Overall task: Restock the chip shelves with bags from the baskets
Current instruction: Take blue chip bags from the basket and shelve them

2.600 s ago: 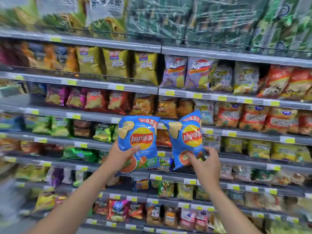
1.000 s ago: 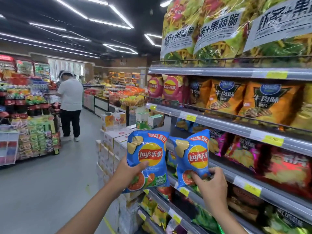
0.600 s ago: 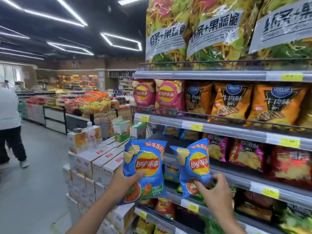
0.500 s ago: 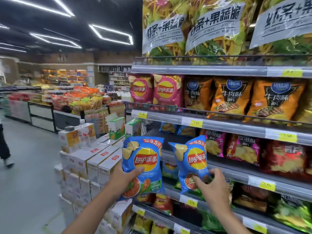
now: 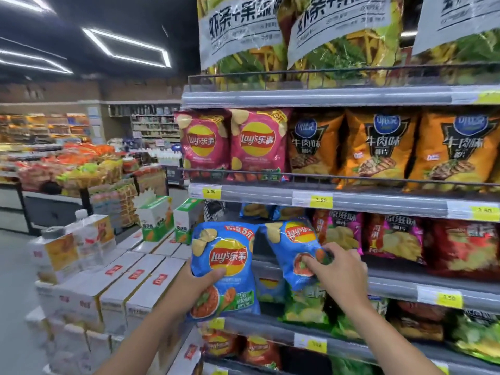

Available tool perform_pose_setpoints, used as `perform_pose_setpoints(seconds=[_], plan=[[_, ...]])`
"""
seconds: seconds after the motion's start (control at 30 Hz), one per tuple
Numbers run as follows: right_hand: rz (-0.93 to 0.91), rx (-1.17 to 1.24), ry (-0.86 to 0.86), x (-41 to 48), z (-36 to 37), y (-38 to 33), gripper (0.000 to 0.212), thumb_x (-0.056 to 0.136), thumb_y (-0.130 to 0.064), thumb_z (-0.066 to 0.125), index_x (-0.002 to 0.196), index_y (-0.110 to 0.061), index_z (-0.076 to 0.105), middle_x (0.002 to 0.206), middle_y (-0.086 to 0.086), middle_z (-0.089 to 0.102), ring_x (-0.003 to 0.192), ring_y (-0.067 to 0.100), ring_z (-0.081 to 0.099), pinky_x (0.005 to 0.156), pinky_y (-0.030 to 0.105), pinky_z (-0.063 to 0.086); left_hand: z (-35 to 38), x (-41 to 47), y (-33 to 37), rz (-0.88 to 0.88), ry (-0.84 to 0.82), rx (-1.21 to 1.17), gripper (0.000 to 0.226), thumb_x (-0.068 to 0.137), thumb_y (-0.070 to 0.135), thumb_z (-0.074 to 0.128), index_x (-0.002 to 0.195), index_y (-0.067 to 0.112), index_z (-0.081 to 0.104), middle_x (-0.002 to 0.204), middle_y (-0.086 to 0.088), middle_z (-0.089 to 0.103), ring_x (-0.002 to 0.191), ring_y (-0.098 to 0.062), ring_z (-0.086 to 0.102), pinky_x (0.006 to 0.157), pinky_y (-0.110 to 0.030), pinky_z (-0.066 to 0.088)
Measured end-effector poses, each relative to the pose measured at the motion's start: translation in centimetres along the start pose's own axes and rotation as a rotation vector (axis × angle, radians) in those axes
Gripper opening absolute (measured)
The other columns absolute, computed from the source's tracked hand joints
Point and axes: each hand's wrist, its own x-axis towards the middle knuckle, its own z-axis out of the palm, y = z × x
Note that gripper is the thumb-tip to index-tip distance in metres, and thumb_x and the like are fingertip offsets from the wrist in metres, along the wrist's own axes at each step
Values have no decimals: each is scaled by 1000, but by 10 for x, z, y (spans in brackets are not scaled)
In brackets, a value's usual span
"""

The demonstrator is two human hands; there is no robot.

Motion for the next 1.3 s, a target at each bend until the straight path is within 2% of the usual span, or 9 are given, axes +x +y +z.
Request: perform_pose_setpoints(seconds=[0.13,0.37,0.53,0.63,0.73,0.87,1.03,1.2,1.3], plan=[[66,202,-11,30,13,-12,36,75,-59,81,83,-29,63,73,-10,65,68,13,61,54,32,40,-2,38,-6,-11,-14,-23,55,73,33,89,122,18,68,107,-3,81,94,-24,78,81,-40,60],[146,222,-28,68,38,-13,46,78,-53,82,96,-22,53,86,-4,68,77,17,66,63,33,49,-2,82,-19,-57,-63,-61,106,34,58,101,125,16,67,112,-10,79,100,-34,77,92,-54,59],[220,197,-63,82,73,-11,45,76,-52,83,85,-17,57,76,1,71,72,21,70,58,34,52,-2,101,-19,-60,-109,-87,105,33,60,101,123,18,68,113,-11,79,102,-38,76,96,-58,57],[242,179,-64,86,89,-15,46,77,-48,84,91,-11,61,78,1,68,73,24,67,56,31,46,-2,108,-20,-30,-140,-94,103,33,63,101,122,22,69,114,-9,79,104,-36,76,98,-58,56],[242,181,-74,93,104,-16,49,79,-48,83,103,-12,60,89,-1,67,85,24,65,70,35,54,-5,116,-20,-35,-153,-101,85,46,54,99,119,24,69,111,-6,80,101,-34,76,98,-59,56],[241,137,-85,106,119,-20,62,83,-55,78,120,-11,52,104,2,60,94,24,57,77,31,44,-10,125,-17,-19,-147,-104,95,36,65,99,117,26,69,106,-2,81,97,-29,78,89,-47,59],[287,47,-62,130,134,-22,66,86,-51,76,125,-5,51,124,14,62,119,33,59,89,34,44,-14,131,-19,-32,-103,-63,30,88,23,80,116,24,69,104,-2,81,100,-31,77,92,-49,60],[274,51,-45,140,143,-23,62,89,-39,74,130,0,49,132,20,56,124,36,53,95,38,45,-14,129,-23,-50,-109,-67,33,89,22,79,120,21,69,107,-5,81,98,-30,78,88,-46,60],[238,102,-43,143,151,-28,54,91,-37,71,128,-2,52,133,18,53,123,34,53,96,38,45,-15,129,-26,-53,-103,-64,63,68,44,93,121,20,70,108,-8,80,99,-33,77,91,-49,60]])
